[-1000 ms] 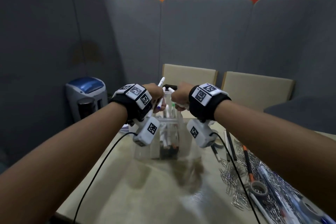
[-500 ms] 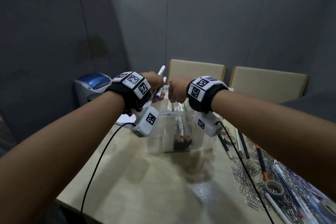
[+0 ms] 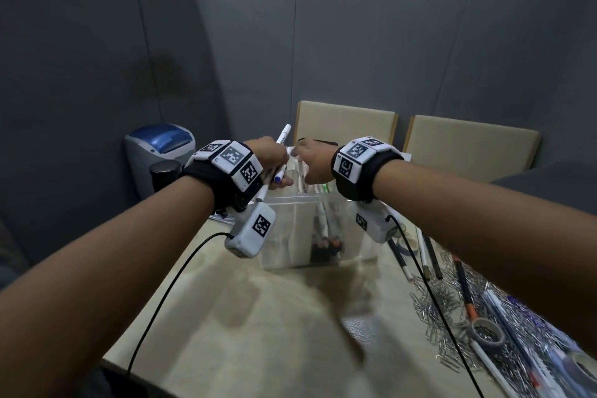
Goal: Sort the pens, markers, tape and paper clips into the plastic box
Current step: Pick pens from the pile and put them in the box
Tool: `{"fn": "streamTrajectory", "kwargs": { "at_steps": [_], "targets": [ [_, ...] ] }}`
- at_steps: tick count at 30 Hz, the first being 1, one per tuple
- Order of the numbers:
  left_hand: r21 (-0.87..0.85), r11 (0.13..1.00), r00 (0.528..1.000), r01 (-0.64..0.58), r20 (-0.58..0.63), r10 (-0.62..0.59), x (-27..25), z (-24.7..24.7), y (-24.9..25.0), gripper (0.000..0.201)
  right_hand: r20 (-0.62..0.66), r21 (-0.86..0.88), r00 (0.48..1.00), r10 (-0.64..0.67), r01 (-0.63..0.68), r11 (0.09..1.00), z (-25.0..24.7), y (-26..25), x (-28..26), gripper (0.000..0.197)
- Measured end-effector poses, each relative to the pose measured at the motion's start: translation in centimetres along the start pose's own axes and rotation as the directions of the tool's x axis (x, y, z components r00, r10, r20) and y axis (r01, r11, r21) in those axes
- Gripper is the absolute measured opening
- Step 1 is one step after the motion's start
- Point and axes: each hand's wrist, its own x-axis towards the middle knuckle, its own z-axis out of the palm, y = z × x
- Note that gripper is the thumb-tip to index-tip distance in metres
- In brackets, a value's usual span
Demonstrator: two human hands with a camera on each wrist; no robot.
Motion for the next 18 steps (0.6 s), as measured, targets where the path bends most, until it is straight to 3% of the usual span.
{"fn": "streamTrajectory", "kwargs": {
  "at_steps": [8, 15, 16, 18],
  "targets": [
    [-0.036, 0.999, 1.0, -0.01, 0.016, 0.01, 0.4, -0.3, -0.4, 0.013, -0.108, -0.016, 0.991, -0.077, 0.075, 0.997, -1.1, 0.1, -0.5, 0.023],
    [-0.045, 0.999, 1.0, 0.008, 0.017, -0.007, 0.8, -0.9, -0.4, 0.018, -0.336, 0.079, 0.94, -0.056, 0.088, 0.993, -4.3, 1.9, -2.7, 0.018],
    [-0.049, 0.999, 1.0, 0.007, 0.017, -0.006, 0.9, -0.9, -0.4, 0.019, -0.33, 0.066, 0.94, -0.084, 0.112, 0.991, -4.5, 2.0, -3.4, 0.016],
    [-0.039, 0.999, 1.0, 0.008, 0.016, -0.007, 0.7, -0.9, 0.0, 0.023, -0.191, 0.083, 0.974, -0.118, 0.136, 0.987, -4.1, 2.2, -4.9, 0.009]
  ]
}}
